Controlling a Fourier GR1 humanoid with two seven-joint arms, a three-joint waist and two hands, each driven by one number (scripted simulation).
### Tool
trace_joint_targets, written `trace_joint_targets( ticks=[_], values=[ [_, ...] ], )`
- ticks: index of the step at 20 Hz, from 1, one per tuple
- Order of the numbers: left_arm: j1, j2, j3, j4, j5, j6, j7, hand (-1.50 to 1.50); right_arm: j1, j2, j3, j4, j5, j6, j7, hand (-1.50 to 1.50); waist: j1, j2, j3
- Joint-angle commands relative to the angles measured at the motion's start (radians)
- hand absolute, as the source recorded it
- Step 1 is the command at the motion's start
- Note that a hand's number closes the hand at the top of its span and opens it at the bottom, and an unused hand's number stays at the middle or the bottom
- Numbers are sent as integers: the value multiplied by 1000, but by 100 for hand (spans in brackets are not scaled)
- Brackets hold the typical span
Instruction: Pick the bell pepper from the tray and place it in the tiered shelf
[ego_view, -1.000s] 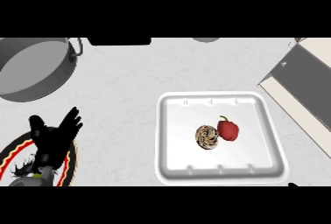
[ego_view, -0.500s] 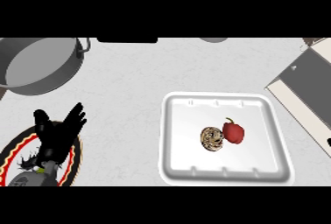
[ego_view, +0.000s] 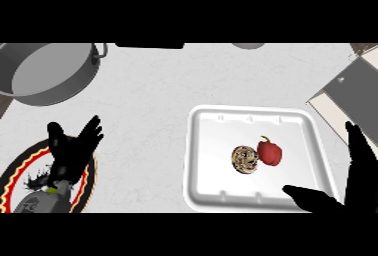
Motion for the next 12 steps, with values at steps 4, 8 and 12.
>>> trace_joint_targets(
  ticks=[4,8,12],
  values=[
    [7,22,6,-37,-5,-16,28,0,-224,192,37,246,82,167,230,-150,-2,-4,3],
    [-16,-23,20,12,-1,6,25,0,-265,298,87,303,175,216,270,-150,-28,-6,3],
    [73,5,37,-26,5,-26,-11,0,-273,363,51,384,225,237,274,-150,-23,-9,3]
  ],
)
